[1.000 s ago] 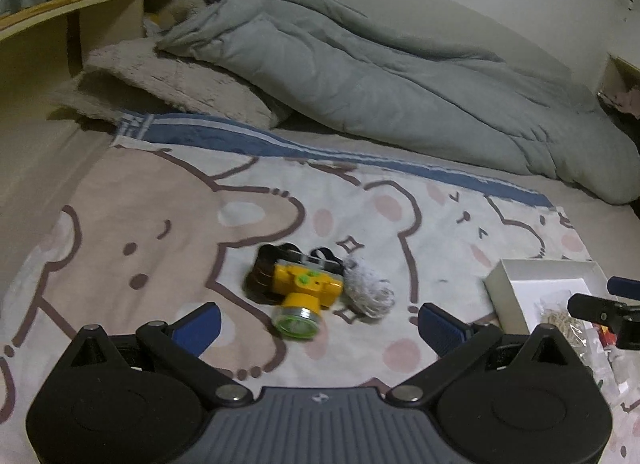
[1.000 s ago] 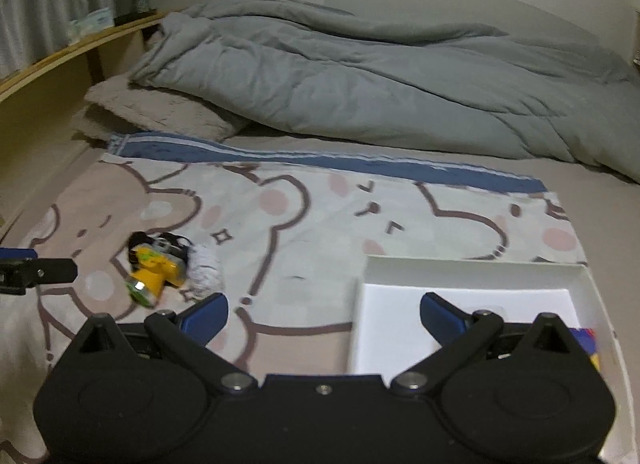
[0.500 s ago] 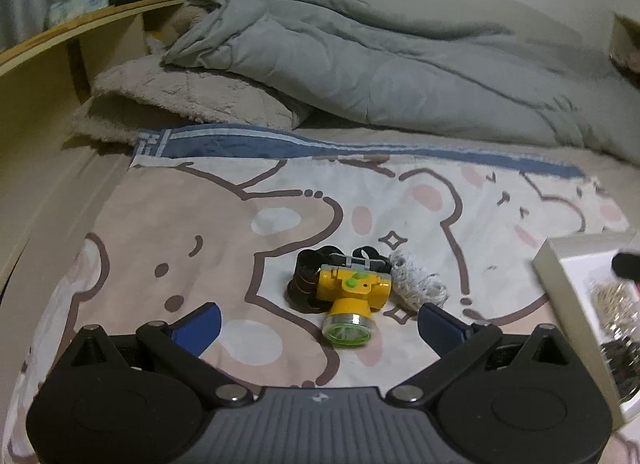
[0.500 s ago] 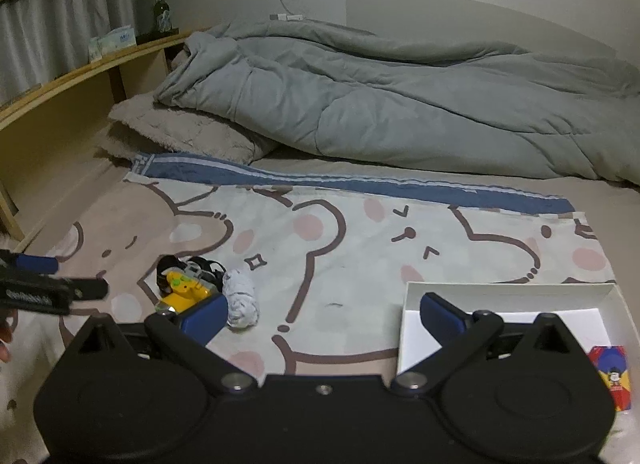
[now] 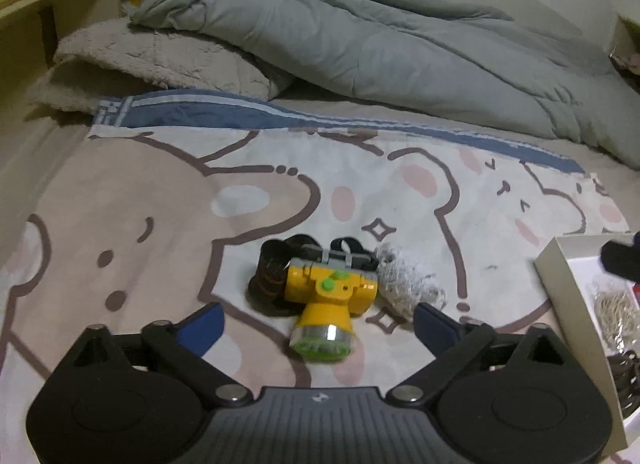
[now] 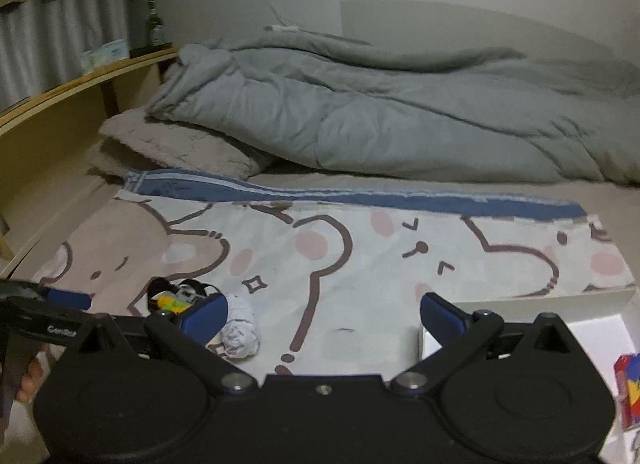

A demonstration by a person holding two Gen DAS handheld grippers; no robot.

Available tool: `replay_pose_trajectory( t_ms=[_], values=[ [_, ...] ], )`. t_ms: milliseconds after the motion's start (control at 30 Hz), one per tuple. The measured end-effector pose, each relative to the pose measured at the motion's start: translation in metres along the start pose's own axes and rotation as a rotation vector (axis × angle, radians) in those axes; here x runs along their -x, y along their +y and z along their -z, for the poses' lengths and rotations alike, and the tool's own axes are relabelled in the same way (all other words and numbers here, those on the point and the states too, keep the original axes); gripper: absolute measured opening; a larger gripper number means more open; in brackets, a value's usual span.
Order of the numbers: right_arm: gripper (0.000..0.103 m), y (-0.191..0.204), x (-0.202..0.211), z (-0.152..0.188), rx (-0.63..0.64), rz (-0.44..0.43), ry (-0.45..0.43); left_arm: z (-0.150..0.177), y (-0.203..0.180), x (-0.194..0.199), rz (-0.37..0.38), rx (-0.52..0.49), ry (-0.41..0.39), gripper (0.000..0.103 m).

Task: Organize objects
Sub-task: 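Move the left gripper to the yellow headlamp while the right approaches the white cloth bundle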

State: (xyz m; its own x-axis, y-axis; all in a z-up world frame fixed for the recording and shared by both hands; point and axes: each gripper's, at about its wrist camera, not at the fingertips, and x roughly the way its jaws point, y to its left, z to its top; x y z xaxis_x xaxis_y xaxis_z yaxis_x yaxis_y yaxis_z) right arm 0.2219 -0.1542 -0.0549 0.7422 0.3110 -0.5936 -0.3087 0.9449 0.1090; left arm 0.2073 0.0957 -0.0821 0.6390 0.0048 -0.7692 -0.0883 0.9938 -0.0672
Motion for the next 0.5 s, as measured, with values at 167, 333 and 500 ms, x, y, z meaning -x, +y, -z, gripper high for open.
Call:
replay_pose_trajectory(
  t_ms=[167,333,500],
  values=[
    [0.103,-0.007,-0.028,-0.002,-0.033,-0.035,0.062,-0.007,0.003,-0.016,0.017,0.018,0.032,0.074],
    [0.094,-0.003,-0.058,0.0,-0.104,-0.081,0.109,-0.006,0.001,-0.033,0.027,0.01,0.075,0.066],
    [0.079,0.01,-0.082,0.006,-0.146,-0.151,0.141,0.002,-0.003,-0.049,0.023,-0.025,0.108,0.065]
  ],
)
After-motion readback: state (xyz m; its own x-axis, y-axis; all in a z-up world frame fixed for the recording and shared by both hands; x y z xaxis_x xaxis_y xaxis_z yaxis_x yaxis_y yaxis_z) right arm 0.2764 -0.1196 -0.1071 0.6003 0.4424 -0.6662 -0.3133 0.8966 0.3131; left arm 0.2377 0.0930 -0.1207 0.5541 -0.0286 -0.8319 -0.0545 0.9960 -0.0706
